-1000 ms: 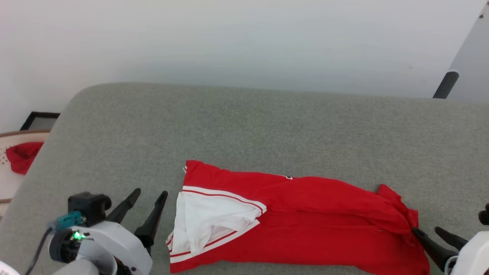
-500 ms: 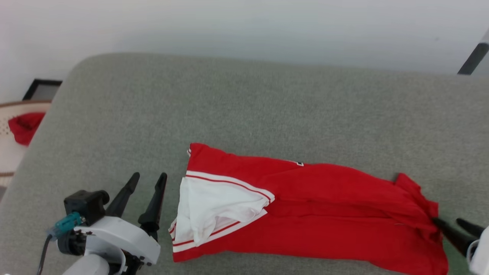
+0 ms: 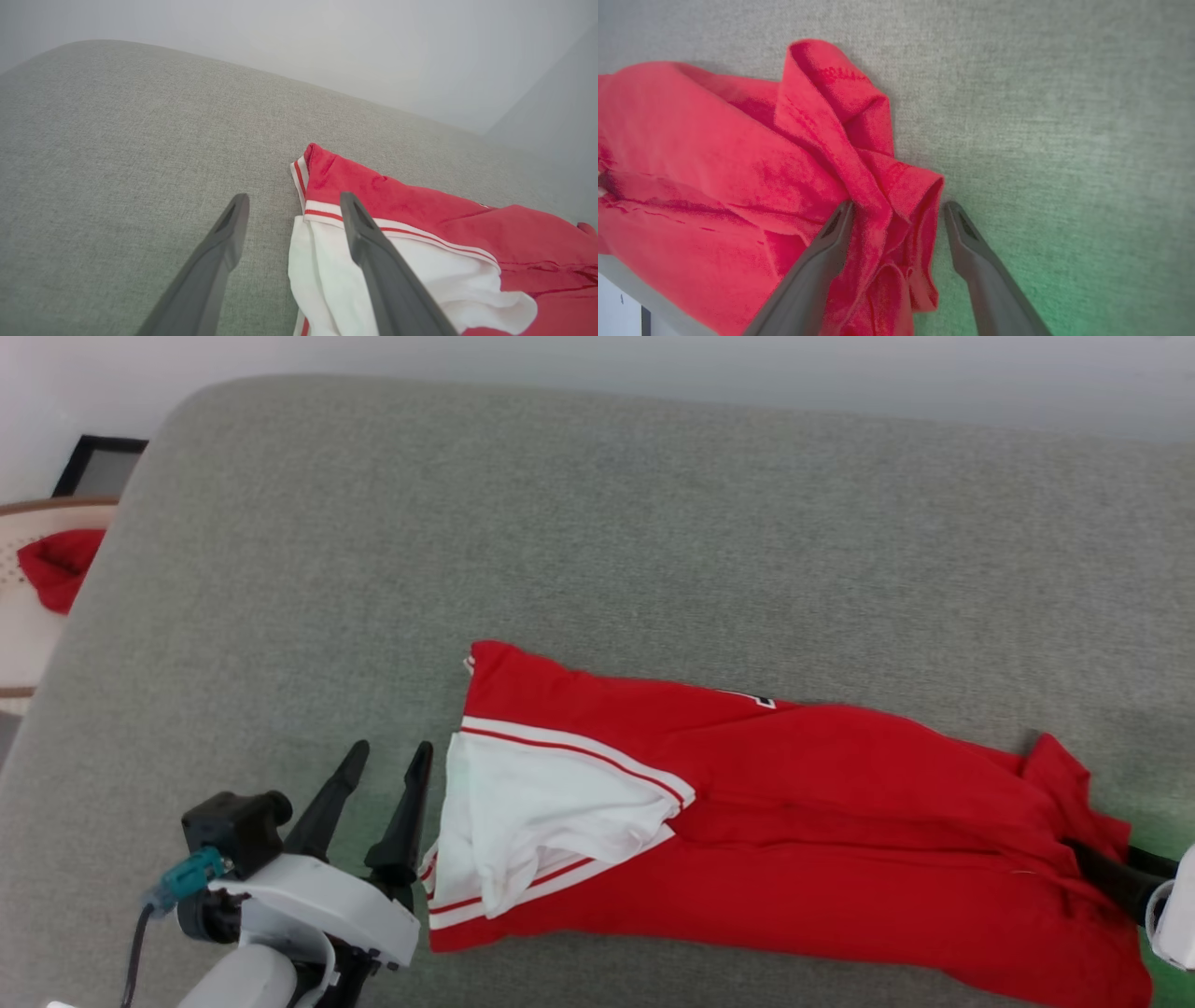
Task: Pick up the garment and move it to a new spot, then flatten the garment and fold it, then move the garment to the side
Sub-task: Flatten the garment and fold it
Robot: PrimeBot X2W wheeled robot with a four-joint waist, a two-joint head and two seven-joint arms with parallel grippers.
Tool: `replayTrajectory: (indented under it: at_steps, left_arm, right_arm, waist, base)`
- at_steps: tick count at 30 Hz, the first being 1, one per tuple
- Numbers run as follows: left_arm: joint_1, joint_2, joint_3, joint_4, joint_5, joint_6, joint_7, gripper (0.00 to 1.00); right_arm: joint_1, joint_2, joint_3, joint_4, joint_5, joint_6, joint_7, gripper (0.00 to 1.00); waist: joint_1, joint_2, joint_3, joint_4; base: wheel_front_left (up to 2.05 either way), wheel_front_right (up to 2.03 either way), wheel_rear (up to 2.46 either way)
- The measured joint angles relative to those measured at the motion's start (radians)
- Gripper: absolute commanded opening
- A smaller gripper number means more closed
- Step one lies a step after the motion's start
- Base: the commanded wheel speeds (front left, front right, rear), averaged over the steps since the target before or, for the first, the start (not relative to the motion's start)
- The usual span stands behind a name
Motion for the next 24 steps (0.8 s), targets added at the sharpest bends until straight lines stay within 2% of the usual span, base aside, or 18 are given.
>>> replayTrajectory:
  at_steps: [8,13,14,15,18,24]
  left_arm:
    - [0.002,-0.023,0.021,0.028,0.007,-0.024,0.0,1.0]
    - [0.008,-0.033,0.032,0.037,0.007,-0.033,0.0,1.0]
    - [0.009,-0.034,0.03,0.04,0.008,-0.035,0.0,1.0]
    - [0.011,-0.036,0.03,0.044,0.008,-0.035,0.0,1.0]
    - [0.011,-0.042,0.03,0.053,0.008,-0.039,0.0,1.0]
    - [0.011,-0.051,0.038,0.066,0.008,-0.043,0.0,1.0]
  right_arm:
    - [-0.031,0.016,0.034,0.031,0.065,-0.002,0.048,1.0]
    - [-0.041,0.004,0.071,0.038,0.051,-0.002,0.08,1.0]
    - [-0.043,0.002,0.081,0.039,0.047,-0.002,0.084,0.62]
    - [-0.045,-0.002,0.092,0.038,0.041,-0.002,0.087,0.02]
    - [-0.047,-0.023,0.132,0.033,0.011,-0.002,0.095,0.0]
    - [-0.051,-0.012,0.146,0.047,-0.003,0.001,0.08,0.0]
  waist:
    - [0.0001,0.0,0.002,0.025]
    - [0.0,0.0,-0.004,0.029]
    - [0.0001,0.0,-0.004,0.029]
    - [0.0,0.0,-0.005,0.029]
    - [0.0,0.0,-0.007,0.027]
    - [0.0,0.0,-0.009,0.021]
  base:
    - [0.0,0.0,0.0]
    - [0.0,0.0,0.0]
    - [0.0,0.0,0.0]
    - [0.0,0.0,0.0]
    - [0.0,0.0,0.0]
    - [0.0,0.0,0.0]
